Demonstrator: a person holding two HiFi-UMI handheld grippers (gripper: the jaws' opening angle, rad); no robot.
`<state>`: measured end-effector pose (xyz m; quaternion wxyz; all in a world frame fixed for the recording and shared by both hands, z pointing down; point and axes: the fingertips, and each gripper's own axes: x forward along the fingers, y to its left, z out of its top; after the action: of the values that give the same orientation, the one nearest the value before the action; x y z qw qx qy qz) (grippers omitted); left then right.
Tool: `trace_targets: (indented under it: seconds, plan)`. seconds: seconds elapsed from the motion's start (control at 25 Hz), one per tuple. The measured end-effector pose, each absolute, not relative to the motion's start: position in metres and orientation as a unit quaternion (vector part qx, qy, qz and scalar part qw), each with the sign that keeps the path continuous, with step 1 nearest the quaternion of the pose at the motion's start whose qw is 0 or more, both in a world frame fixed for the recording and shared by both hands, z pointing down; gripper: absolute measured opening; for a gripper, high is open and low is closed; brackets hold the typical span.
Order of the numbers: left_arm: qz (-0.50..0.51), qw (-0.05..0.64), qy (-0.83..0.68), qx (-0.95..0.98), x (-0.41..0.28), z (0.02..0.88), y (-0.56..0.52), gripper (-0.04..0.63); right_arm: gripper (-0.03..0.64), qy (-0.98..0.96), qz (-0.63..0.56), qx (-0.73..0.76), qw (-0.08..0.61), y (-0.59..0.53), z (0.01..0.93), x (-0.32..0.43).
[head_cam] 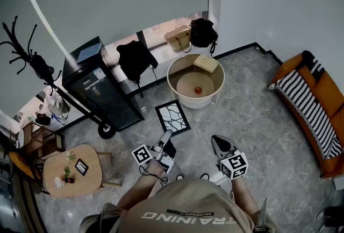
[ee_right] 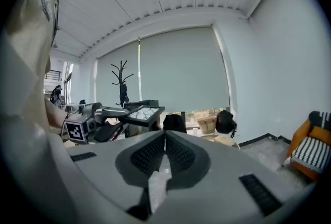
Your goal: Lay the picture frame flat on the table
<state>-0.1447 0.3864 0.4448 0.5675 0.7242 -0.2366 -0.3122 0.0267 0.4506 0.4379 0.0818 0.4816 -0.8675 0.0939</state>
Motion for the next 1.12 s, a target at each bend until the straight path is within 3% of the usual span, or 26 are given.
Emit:
trace_targets:
  seconds: [1.12]
  plan:
    - [-0.336,0.565,-0.269,0.704,-0.111,0.463,0.377,0.074,0.011,-0.885,0.099,0.449,0.079,0.419,0.475,0.071]
